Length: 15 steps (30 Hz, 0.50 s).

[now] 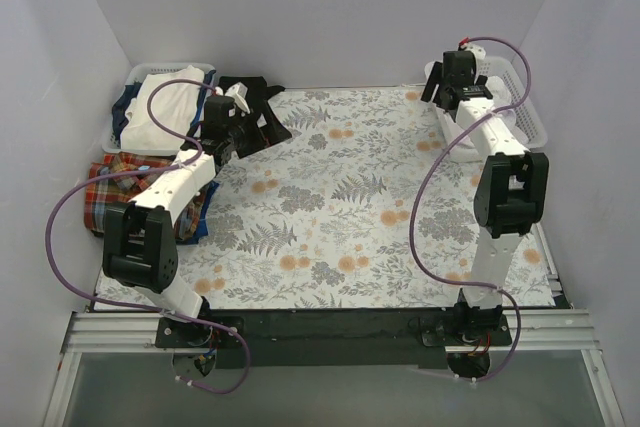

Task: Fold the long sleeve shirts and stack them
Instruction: Grab the shirt from the pile

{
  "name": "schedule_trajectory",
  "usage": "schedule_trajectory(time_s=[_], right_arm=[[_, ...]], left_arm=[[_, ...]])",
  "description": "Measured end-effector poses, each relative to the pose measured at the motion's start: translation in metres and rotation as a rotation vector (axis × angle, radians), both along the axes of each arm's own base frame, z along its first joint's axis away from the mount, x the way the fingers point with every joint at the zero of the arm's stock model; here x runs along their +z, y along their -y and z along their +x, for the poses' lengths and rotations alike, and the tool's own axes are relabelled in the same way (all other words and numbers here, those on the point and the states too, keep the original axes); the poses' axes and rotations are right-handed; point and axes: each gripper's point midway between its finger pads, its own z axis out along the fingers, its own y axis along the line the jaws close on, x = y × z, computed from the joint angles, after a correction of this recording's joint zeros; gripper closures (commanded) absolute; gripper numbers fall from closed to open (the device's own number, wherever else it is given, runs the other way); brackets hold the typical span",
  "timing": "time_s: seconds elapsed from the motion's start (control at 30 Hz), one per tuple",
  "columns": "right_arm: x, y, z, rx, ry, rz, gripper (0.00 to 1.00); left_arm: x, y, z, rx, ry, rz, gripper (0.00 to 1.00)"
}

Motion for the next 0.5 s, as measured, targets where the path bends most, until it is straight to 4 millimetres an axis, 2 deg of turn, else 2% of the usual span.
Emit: schedule_trajectory(time_s=[0.13,0.23,0.5], right_arm=[[-0.035,0.013,0.014,-0.119,-0.037,-0.01,0.1],[-0.05,0.022,0.019,-0.2,-0.047,-0.019,0.1],[-0.048,0.04,0.028,-0.319,0.006,0.023,0.11]], left_arm=[[-0.004,0.0,-0.004,-0.007,-0.019,0.004,0.02],[-0.011,-0.002,-0.012,-0.01,-0.042,0.017,0.02],[-0.021,-0.009,-0.021,-0.008,-0.074,0.06,0.02]])
